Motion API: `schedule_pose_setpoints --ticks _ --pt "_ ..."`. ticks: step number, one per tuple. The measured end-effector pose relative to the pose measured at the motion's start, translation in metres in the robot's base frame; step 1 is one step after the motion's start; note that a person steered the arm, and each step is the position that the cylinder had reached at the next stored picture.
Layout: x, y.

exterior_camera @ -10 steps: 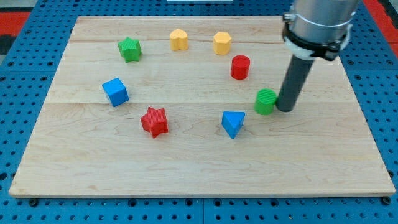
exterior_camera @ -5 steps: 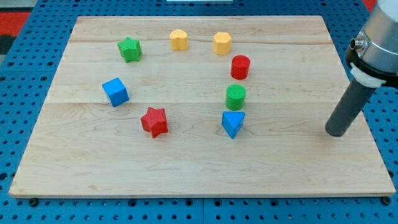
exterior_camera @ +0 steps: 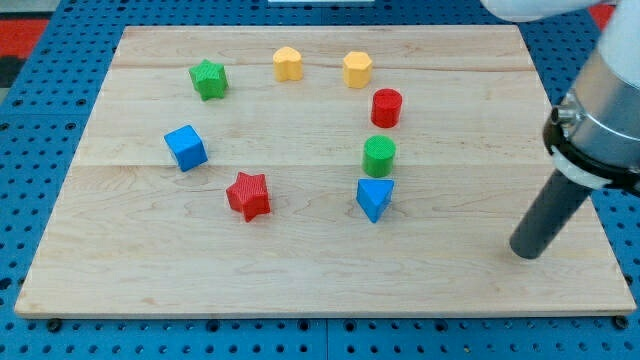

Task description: Slightly move the blue triangle towards the green circle

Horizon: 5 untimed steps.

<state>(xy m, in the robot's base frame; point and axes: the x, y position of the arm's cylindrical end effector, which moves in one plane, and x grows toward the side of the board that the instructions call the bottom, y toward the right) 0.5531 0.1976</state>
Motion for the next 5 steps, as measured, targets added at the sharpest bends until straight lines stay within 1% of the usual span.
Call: schedule_pose_setpoints --ticks 1,2,3,4,5 --pt "0.003 -0.036" --pt "-0.005 -0.078" --pt "-0.038 -0.085" --pt "-0.042 -0.111" --pt "-0.032 -0.129"
